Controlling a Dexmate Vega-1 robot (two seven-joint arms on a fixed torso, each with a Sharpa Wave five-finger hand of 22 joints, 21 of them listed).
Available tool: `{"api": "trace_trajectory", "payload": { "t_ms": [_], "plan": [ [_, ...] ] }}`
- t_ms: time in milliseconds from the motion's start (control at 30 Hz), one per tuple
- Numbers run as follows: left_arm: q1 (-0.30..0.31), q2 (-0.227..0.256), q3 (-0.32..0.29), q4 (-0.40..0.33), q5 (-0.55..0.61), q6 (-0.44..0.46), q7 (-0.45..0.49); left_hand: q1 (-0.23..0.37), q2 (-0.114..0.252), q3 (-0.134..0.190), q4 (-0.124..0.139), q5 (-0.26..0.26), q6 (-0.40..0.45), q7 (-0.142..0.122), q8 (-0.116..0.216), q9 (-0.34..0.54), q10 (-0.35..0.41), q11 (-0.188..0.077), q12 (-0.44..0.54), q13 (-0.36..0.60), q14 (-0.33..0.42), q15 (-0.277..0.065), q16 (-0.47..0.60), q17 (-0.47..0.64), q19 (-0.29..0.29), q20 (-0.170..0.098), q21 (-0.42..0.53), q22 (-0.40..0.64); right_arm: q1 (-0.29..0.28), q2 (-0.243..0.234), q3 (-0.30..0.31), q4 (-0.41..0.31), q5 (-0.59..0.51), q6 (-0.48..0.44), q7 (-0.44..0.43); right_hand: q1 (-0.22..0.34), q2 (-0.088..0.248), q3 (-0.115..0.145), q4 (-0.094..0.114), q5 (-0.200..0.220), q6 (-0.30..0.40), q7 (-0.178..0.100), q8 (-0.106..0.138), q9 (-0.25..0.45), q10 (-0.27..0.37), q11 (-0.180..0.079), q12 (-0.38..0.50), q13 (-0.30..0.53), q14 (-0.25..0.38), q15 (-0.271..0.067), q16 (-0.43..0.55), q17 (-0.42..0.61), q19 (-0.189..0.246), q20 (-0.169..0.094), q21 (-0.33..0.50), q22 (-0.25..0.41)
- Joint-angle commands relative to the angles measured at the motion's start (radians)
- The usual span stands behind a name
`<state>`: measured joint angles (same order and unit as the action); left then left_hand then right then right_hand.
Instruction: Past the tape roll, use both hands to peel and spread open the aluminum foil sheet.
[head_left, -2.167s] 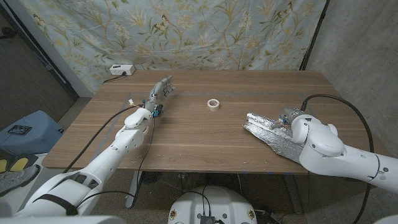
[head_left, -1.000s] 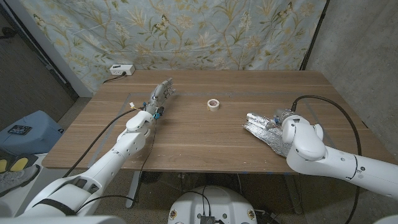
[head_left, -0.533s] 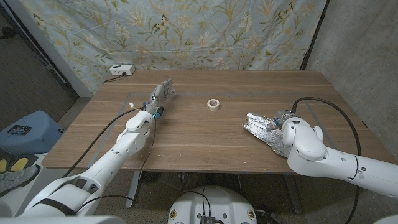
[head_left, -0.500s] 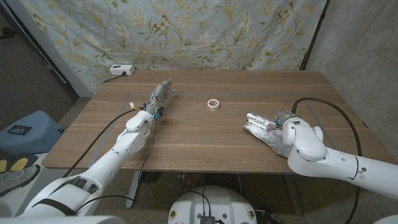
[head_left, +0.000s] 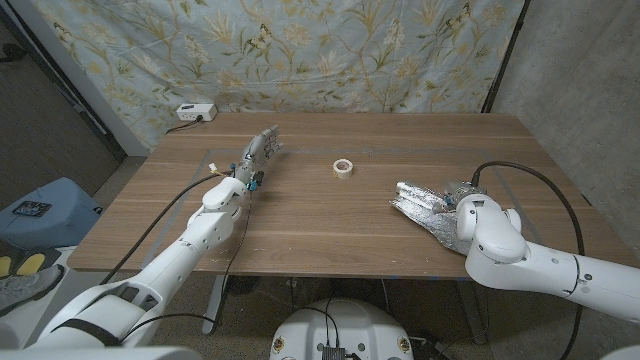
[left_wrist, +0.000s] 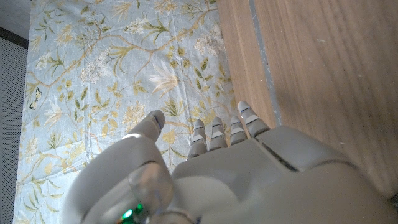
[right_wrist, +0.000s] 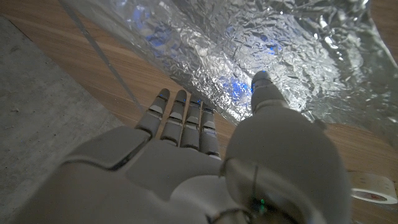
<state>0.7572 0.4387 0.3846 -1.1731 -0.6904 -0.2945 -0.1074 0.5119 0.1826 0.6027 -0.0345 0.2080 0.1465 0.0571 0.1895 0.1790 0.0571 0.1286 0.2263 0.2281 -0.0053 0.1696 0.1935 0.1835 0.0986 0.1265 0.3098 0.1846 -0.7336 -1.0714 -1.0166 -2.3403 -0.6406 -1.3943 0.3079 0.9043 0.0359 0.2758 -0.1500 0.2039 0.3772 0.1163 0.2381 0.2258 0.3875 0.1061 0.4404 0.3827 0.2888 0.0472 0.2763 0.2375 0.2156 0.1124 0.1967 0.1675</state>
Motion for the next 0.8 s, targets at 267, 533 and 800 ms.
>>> {"api": "trace_trajectory", "payload": {
  "t_ms": [267, 533, 800],
  "plan": [
    [0.040, 0.022, -0.010, -0.065, -0.002, 0.019, 0.039, 0.002, 0.011, 0.010, 0.002, 0.003, 0.013, 0.000, 0.002, 0.006, -0.003, 0.009, 0.009, 0.000, 0.002, 0.008, 0.004, 0.006, 0.008, 0.003, -0.005, 0.001, 0.026, 0.023, -0.070, 0.093, 0.079, 0.045, -0.219, 0.037, -0.006, -0.015, -0.006, 0.017, 0.067, -0.021, 0.026, 0.020, 0.061, -0.035, 0.091, 0.070, 0.092, -0.047, 0.049, 0.041, 0.049, -0.006, 0.007, 0.003],
    [0.038, 0.014, -0.008, -0.056, -0.007, 0.018, 0.035, 0.001, 0.011, 0.011, 0.004, 0.003, 0.017, -0.001, 0.003, 0.006, -0.001, 0.008, 0.009, 0.000, 0.002, 0.009, 0.004, 0.006, 0.009, 0.006, -0.006, 0.001, 0.022, 0.020, -0.077, 0.108, 0.103, 0.050, -0.269, 0.057, -0.012, -0.024, -0.009, 0.024, 0.104, -0.036, 0.046, 0.034, 0.081, -0.051, 0.142, 0.114, 0.133, -0.063, 0.079, 0.073, 0.072, -0.005, 0.008, 0.003],
    [0.036, 0.013, -0.004, -0.060, 0.000, 0.021, 0.045, 0.001, 0.012, 0.011, 0.005, 0.003, 0.020, -0.002, 0.004, 0.007, -0.001, 0.010, 0.010, 0.000, 0.003, 0.010, 0.005, 0.006, 0.011, 0.005, -0.006, 0.001, -0.027, 0.019, -0.049, 0.132, 0.120, 0.072, -0.359, 0.102, -0.022, -0.046, -0.011, 0.033, 0.190, -0.075, 0.096, 0.065, 0.146, -0.111, 0.261, 0.209, 0.230, -0.119, 0.154, 0.148, 0.122, -0.029, 0.011, 0.004]
  ]
}}
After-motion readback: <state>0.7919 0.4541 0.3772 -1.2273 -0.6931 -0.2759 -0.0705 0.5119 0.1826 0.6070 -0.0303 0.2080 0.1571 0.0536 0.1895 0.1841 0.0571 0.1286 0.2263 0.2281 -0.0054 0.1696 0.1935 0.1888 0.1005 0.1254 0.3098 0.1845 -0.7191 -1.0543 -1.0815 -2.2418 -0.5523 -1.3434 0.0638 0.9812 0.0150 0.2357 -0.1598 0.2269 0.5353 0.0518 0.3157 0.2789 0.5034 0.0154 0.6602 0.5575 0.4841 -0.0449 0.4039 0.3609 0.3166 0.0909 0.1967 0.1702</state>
